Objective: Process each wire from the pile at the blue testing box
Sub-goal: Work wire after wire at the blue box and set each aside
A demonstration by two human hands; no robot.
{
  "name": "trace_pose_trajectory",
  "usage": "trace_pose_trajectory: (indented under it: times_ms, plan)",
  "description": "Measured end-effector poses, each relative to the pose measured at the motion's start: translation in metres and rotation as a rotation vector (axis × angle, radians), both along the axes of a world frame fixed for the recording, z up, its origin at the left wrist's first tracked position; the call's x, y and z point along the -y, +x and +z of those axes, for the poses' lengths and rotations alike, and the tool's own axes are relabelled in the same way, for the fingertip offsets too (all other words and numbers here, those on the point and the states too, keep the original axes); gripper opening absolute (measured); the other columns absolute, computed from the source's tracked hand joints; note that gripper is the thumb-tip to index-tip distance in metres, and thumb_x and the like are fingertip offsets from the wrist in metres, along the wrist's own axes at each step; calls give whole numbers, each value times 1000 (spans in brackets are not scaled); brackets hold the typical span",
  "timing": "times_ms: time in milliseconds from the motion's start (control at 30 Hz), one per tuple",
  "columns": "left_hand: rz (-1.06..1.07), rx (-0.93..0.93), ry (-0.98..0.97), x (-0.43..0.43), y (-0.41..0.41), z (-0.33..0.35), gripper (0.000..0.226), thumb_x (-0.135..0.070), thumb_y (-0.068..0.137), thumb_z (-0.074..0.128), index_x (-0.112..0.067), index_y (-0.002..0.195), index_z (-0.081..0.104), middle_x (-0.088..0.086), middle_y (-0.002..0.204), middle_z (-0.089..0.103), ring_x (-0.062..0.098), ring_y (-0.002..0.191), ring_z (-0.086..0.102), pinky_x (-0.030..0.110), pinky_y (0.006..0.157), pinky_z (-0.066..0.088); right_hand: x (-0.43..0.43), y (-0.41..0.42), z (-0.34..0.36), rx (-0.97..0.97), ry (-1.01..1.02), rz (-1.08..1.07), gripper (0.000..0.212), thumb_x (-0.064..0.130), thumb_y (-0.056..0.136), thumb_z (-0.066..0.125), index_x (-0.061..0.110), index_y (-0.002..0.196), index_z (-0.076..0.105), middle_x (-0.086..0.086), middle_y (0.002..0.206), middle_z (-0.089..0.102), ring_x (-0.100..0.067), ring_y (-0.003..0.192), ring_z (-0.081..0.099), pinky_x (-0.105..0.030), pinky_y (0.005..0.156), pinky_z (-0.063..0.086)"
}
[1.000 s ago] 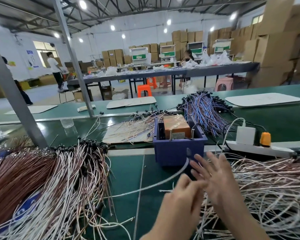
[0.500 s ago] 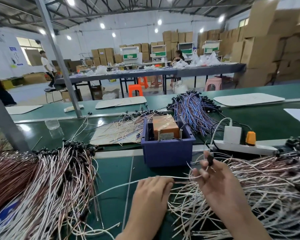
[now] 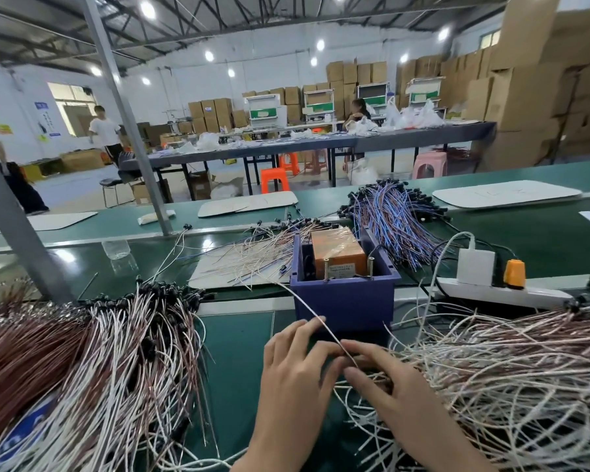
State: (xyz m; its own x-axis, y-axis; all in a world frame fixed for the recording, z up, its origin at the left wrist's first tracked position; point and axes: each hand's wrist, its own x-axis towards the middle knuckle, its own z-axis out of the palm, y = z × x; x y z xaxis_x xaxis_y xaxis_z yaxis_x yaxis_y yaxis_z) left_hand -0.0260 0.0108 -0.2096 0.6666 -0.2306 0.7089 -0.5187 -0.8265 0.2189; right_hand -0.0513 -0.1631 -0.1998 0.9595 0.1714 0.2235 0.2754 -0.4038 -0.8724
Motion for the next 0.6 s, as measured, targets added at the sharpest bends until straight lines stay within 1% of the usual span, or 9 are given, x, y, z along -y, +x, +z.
trace_pose_trajectory:
  times_ms: [33, 167, 200, 267, 333, 400, 467, 533, 600]
  plan:
    - [3, 0, -11, 0, 0, 0, 15, -40, 86, 67, -31, 98, 72, -7, 130, 61, 16, 124, 48, 33, 102, 35, -1, 1, 0, 18, -13, -21, 34, 62, 86, 59, 66, 119, 55, 29, 106, 68, -13, 77, 69, -23, 69, 54]
    - [20, -128, -205, 1, -2, 8, 22, -56, 87, 59, -38, 95, 68, -18, 129, 53, 1, 126, 39, 25, 99, 36, -2, 0, -2, 97, -82, -161, 34, 40, 91, 69, 67, 110, 59, 39, 102, 63, 8, 91, 64, -12, 70, 46]
    - [3, -204, -278, 2, -3, 11, 26, -62, 86, 55, -40, 94, 67, -25, 128, 51, -4, 126, 38, 23, 99, 36, -3, 0, -3, 119, -87, -197, 34, 38, 91, 69, 66, 107, 60, 39, 100, 63, 9, 89, 64, -10, 69, 45]
    - [-83, -341, -470, 2, -4, 16, 32, -67, 83, 54, -40, 95, 67, -29, 120, 56, -1, 122, 47, 15, 95, 38, -4, -1, -2, 174, -64, -244, 33, 31, 90, 71, 61, 102, 64, 32, 89, 67, 3, 78, 65, -10, 63, 44]
    - [-173, -481, -768, 5, -5, 25, 31, -58, 84, 58, -35, 101, 69, -21, 111, 68, 4, 110, 62, 14, 88, 45, -3, -1, 0, 214, -35, -284, 30, 27, 90, 71, 56, 98, 65, 23, 79, 67, -2, 64, 63, -10, 56, 42]
    - [-241, -701, -1200, 6, 0, 31, 30, -44, 91, 58, -25, 112, 66, -11, 110, 75, 9, 104, 70, 24, 84, 53, -3, -1, 2, 209, -12, -300, 25, 30, 90, 67, 54, 96, 64, 20, 77, 65, -3, 55, 58, -10, 52, 39]
    - [-334, -855, -1592, -1, 5, 35, 22, -30, 100, 53, -14, 114, 59, 2, 114, 75, 17, 104, 72, 35, 83, 55, -2, 0, 3, 191, 6, -280, 24, 31, 91, 65, 55, 96, 63, 19, 78, 65, -3, 53, 56, -10, 52, 39]
    - [-399, -892, -1837, -11, 9, 38, 15, -21, 103, 49, -10, 109, 57, 9, 110, 76, 22, 97, 75, 38, 81, 53, -2, 0, 3, 187, 4, -253, 21, 34, 92, 62, 55, 97, 62, 16, 80, 65, -4, 53, 55, -12, 51, 39]
    - [-424, -899, -1949, -19, 11, 38, 18, -19, 103, 49, -7, 102, 61, 9, 92, 75, 21, 87, 76, 38, 79, 56, -3, -1, 3, 189, 12, -241, 17, 39, 93, 58, 55, 97, 60, 13, 82, 64, -5, 50, 52, -13, 49, 37]
